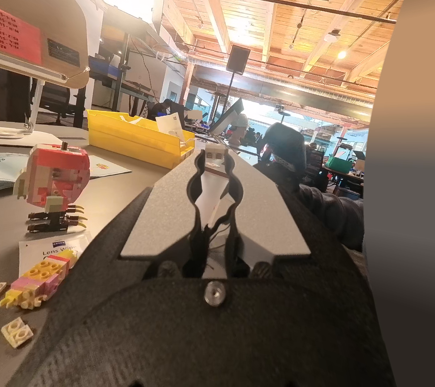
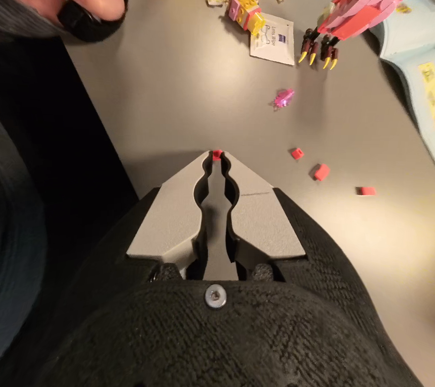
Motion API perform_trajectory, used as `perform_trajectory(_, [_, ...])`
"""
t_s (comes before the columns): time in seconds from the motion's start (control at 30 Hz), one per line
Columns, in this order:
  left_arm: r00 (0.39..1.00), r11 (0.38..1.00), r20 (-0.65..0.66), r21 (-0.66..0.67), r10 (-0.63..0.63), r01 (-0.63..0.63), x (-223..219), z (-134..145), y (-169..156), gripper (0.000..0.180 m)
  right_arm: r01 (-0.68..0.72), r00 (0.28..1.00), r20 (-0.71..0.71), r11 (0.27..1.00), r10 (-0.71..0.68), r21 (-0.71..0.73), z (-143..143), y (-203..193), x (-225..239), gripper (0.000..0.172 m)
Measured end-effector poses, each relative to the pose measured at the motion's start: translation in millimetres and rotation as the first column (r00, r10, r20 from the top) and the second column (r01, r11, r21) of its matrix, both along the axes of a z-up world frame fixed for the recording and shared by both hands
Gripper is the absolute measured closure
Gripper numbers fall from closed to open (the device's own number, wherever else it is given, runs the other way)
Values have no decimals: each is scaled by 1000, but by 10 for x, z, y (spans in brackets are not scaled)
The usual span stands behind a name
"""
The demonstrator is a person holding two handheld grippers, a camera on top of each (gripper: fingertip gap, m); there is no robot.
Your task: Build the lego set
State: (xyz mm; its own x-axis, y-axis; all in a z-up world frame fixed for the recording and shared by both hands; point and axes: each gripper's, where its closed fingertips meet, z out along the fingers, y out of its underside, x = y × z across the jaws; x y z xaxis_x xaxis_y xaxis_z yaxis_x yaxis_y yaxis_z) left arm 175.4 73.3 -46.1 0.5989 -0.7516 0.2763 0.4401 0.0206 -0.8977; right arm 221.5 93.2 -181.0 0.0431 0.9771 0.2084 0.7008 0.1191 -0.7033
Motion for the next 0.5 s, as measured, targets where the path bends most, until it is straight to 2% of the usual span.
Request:
perform_trajectory(0.1, [1000,1000,0,2,-2,2,3,2,-3,166,-24,998,66,988,14,153,14,128,65,167])
perform_trajectory(0.2, [1000,1000,2,1,-3,3,1,2,-4,167,-76,989,141,943,31,325,68,277,140,167])
perform_trajectory(0.27, [1000,1000,1,1,-3,3,3,1,-3,166,-177,967,246,870,67,460,93,364,210,167])
perform_trajectory(0.33, [1000,1000,0,1,-5,5,5,1,-3,167,-319,915,394,745,83,585,109,457,296,167])
perform_trajectory(0.4, [1000,1000,1,0,-6,6,6,0,-2,166,-470,847,515,640,132,608,85,441,344,167])
perform_trajectory(0.47, [1000,1000,3,-1,-6,6,4,0,-1,167,-541,812,549,613,200,576,58,359,339,167])
perform_trajectory(0.5, [1000,1000,4,-2,-6,6,2,1,-1,167,-543,812,539,630,225,556,54,328,328,164])
